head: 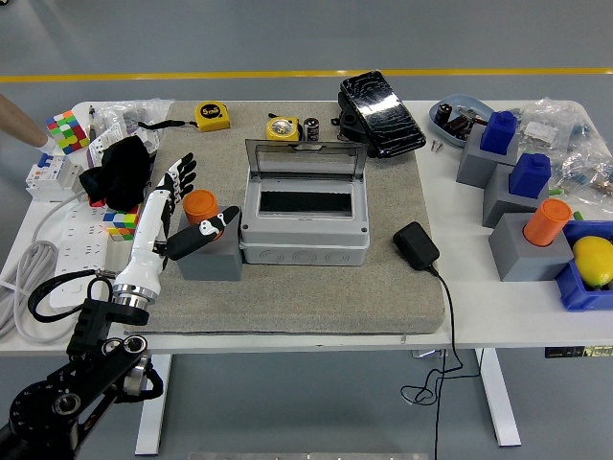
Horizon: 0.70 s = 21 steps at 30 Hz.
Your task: Fetch the battery,place it into the box,close the lid of the box
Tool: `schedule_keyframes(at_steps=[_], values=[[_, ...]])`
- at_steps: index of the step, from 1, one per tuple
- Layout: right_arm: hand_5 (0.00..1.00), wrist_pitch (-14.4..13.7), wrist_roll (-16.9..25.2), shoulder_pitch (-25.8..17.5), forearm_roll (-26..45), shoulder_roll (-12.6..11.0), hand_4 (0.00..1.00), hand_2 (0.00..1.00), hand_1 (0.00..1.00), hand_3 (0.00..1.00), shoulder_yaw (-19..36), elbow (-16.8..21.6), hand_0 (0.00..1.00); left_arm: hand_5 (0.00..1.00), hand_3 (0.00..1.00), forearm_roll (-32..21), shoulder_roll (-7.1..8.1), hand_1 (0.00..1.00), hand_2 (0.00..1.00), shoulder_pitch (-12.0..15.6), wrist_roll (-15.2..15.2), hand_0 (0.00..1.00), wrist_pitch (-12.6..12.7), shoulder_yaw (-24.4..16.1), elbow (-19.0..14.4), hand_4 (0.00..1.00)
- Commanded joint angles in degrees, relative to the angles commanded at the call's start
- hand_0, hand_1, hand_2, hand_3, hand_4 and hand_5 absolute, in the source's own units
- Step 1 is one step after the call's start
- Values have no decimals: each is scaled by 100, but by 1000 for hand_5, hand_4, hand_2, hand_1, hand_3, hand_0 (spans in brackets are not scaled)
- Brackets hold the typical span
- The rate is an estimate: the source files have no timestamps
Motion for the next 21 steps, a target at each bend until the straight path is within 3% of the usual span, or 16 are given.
schedule_keyframes(at_steps=[5, 6, 11, 12, 17, 18, 21], values=[[561, -4, 1, 6, -3, -11, 979, 664, 647, 575, -6, 4, 633, 88, 801, -56, -26, 792, 826, -88, -38, 768, 36, 119, 98, 998], [563, -6, 1, 5, 1, -14, 981, 664, 647, 574, -16, 1, 632, 2, 722, -82, -33, 666, 707, -111, -44, 652, 40, 150, 133, 998], [563, -3, -2, -9, 2, -14, 981, 664, 647, 574, -28, 1, 632, 2, 722, -262, -65, 666, 707, -190, -145, 652, 42, 263, 248, 998], [561, -3, -3, -13, 3, -12, 983, 664, 647, 575, -32, 0, 634, 2, 499, -320, -72, 444, 467, -207, -184, 480, 41, 282, 270, 943], [561, -2, -2, -8, -3, -2, 983, 664, 647, 575, -19, 5, 634, 2, 499, -616, -119, 444, 467, -281, -409, 480, 36, 320, 329, 943], [558, -2, -3, -8, -3, -2, 990, 664, 647, 577, -19, 6, 633, 2, 358, -666, -125, 306, 327, -296, -445, 331, 34, 330, 334, 869], [558, -8, -5, -4, -2, -7, 990, 664, 647, 577, -18, 3, 633, 2, 358, -797, -145, 306, 327, -341, -491, 331, 2, 356, 365, 869]])
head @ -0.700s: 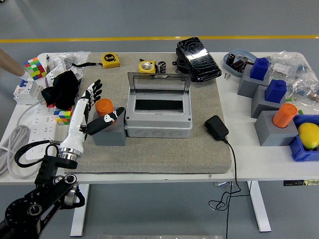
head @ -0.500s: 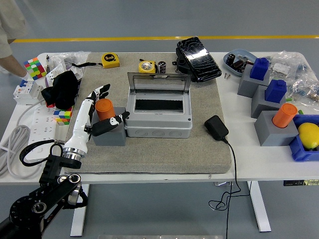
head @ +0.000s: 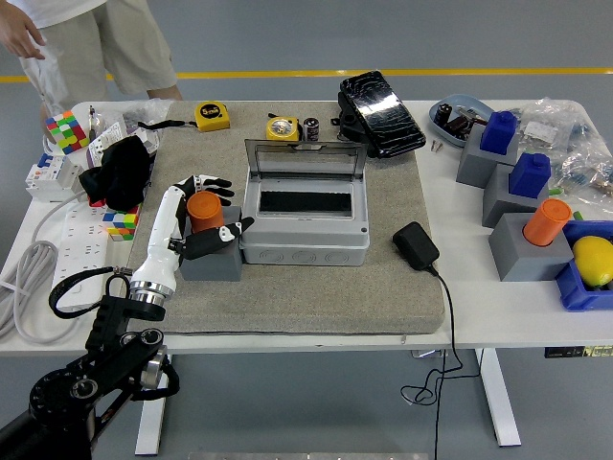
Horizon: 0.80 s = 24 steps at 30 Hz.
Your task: Fetch the battery,place it into the box,close the lid of the box
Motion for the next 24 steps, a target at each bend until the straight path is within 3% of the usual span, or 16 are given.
schedule_keyframes(at_steps=[2, 3, 8, 9, 19, 24], values=[[558, -2, 0, 0, -2, -2, 990, 664, 647, 577, 3, 2, 633, 2, 358, -73, -11, 306, 327, -26, -13, 331, -27, 15, 25, 869], [559, -2, -2, 1, -2, -3, 992, 665, 647, 577, 1, 2, 633, 2, 270, -109, -19, 232, 260, -35, -22, 248, -33, 21, 36, 749], [559, -7, -3, 0, -6, -1, 992, 665, 647, 577, -4, 6, 633, 2, 270, -313, -56, 232, 260, -75, -137, 248, -24, 24, 76, 749], [559, -7, -4, 0, -5, -1, 993, 665, 648, 578, -8, 7, 633, 2, 229, -347, -61, 119, 177, -90, -152, 154, -25, 28, 86, 501], [560, -23, 15, 4, -4, -7, 994, 665, 648, 578, -9, 12, 633, 2, 198, -301, -80, 97, 155, -184, -155, 133, 22, 38, -44, 520], [560, -31, 29, -4, 4, -14, 994, 665, 648, 578, -11, 10, 633, 2, 187, 534, -7, 80, 143, -269, 547, 114, 114, -20, -538, 542]])
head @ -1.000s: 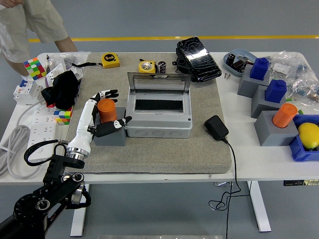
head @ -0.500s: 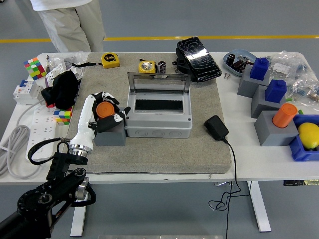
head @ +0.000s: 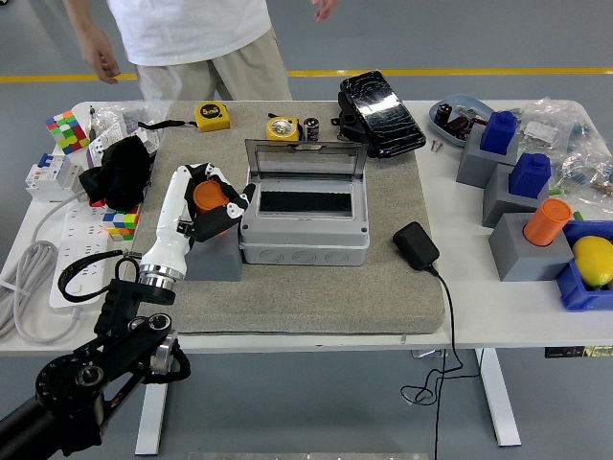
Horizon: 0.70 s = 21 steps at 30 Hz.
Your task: Fetch the battery,place it into the box,close the lid of the box
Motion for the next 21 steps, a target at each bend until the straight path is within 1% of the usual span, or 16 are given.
schedule_keyframes(at_steps=[2, 5, 6, 7, 8, 9, 10, 13, 14, 15, 16, 21], values=[[560, 0, 2, -2, -2, -3, 994, 665, 648, 578, 2, 3, 633, 2, 187, 453, 45, 80, 143, -83, 434, 114, 68, -5, -250, 542], [560, 2, 3, -5, 1, -5, 994, 664, 648, 578, -7, 3, 633, 2, 205, 1192, 139, 81, 148, -314, 1126, 116, 91, 104, -579, 542], [560, 3, 3, -6, -1, -7, 994, 664, 648, 578, -12, 5, 633, 2, 205, 1453, 175, 81, 148, -440, 1385, 116, 75, 189, -663, 542], [560, 3, 3, -5, 0, -8, 994, 664, 648, 578, -16, 5, 633, 2, 205, 1652, 198, 81, 148, -536, 1559, 116, 59, 258, -703, 542], [560, 4, 2, -2, 2, -10, 994, 664, 648, 578, -20, 5, 633, 2, 205, 1875, 227, 81, 148, -689, 1782, 116, 21, 380, -730, 542], [560, 4, 2, -1, 4, -10, 994, 664, 648, 577, -23, 5, 632, 2, 205, 2098, 241, 84, 148, -815, 2006, 115, -20, 481, -730, 570], [560, 3, 1, 0, 8, -9, 994, 664, 648, 577, -27, 3, 632, 2, 205, 2396, 251, 84, 148, -1000, 2281, 115, -96, 650, -704, 570], [560, 2, 3, 8, 11, -11, 994, 664, 648, 577, -30, 8, 632, 2, 205, 3066, 239, 84, 148, -1411, 2913, 115, -275, 1069, -586, 570], [560, 0, 3, 12, 10, -11, 994, 664, 648, 577, -32, 9, 632, 2, 205, 3296, 219, 84, 148, -1546, 3085, 115, -314, 1218, -532, 570], [560, 0, 3, 15, 10, -12, 994, 664, 648, 577, -32, 10, 632, 2, 205, 3410, 202, 84, 148, -1645, 3180, 115, -330, 1337, -495, 570], [560, -2, 6, 19, 11, -12, 994, 664, 648, 577, -32, 13, 633, 2, 221, 3491, 166, 90, 151, -1769, 3285, 117, -351, 1483, -440, 598], [560, -1, 5, 23, 26, -10, 994, 664, 648, 577, -70, 10, 633, 2, 221, 3648, 4, 90, 151, -2147, 3620, 117, -383, 1899, -231, 598]])
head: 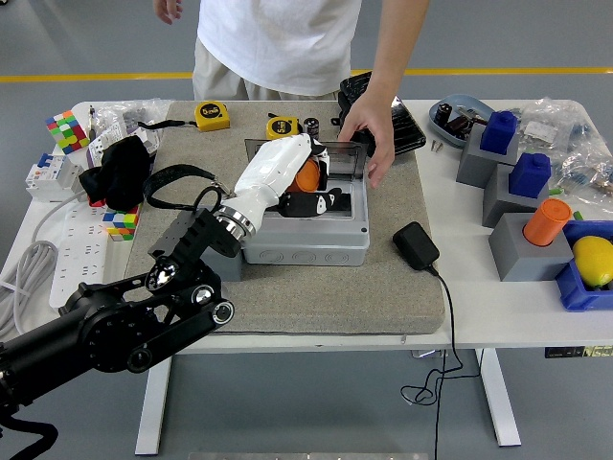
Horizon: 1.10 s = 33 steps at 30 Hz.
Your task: Fetch the battery,place it into the box,close the lid of the box
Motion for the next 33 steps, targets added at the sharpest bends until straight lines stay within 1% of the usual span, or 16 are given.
schedule_keyframes(at_steps=[3, 6, 7, 10, 12, 13, 17, 18, 21, 23, 24, 30, 31, 33], values=[[559, 1, -2, 1, 14, -1, 993, 665, 647, 577, -38, -5, 632, 2, 223, 182, -107, 88, 152, -188, 221, 117, -41, 171, 195, 613], [559, 1, -2, 13, 21, -10, 993, 665, 647, 577, -78, -5, 632, 2, 223, 263, -199, 88, 152, -354, 349, 117, -47, 332, 421, 613], [559, 1, -4, 19, 23, -12, 993, 664, 648, 577, -92, -5, 633, 2, 238, 302, -228, 91, 160, -408, 406, 117, -37, 387, 503, 666], [559, -2, -2, 31, 33, -10, 993, 664, 648, 577, -122, -6, 633, 2, 238, 391, -326, 91, 160, -525, 539, 117, -17, 543, 746, 666], [559, -2, -3, 43, 34, -10, 993, 664, 648, 577, -145, -3, 633, 2, 238, 400, -430, 91, 160, -617, 604, 117, -30, 674, 940, 666], [559, -3, -2, 47, 37, -8, 993, 664, 647, 577, -150, -3, 633, 2, 224, 371, -475, 117, 174, -655, 603, 139, -19, 732, 1014, 774], [559, -1, -3, 63, 40, -3, 993, 664, 647, 577, -177, 0, 633, 2, 224, 220, -633, 117, 174, -797, 518, 139, 58, 942, 1274, 774], [559, -1, -4, 69, 39, -2, 993, 664, 647, 577, -183, 2, 633, 2, 267, 100, -671, 181, 224, -815, 433, 199, 88, 987, 1352, 867], [559, -10, -1, 75, 32, -2, 993, 664, 647, 577, -172, 7, 633, 2, 267, -16, -735, 181, 224, -835, 292, 199, 192, 1075, 1487, 867], [559, -6, -9, 75, 35, -3, 993, 664, 647, 577, -189, 5, 633, 2, 267, 5, -772, 181, 224, -863, 209, 199, 271, 1126, 1568, 867], [559, -5, -9, 73, 38, -5, 993, 664, 647, 577, -200, 3, 633, 2, 419, 31, -793, 360, 361, -877, 190, 268, 305, 1146, 1611, 919], [559, 0, -9, 75, 50, -10, 992, 664, 646, 577, -214, 2, 633, 2, 419, 236, -801, 360, 361, -948, 197, 268, 319, 1278, 1778, 919], [559, 0, -9, 75, 48, -10, 992, 664, 647, 577, -210, 3, 633, 2, 688, 217, -801, 633, 649, -949, 192, 403, 321, 1289, 1782, 975], [559, 1, -6, 77, 44, -10, 992, 664, 647, 577, -202, 8, 633, 2, 688, 180, -801, 633, 649, -942, 179, 403, 320, 1293, 1786, 975]])
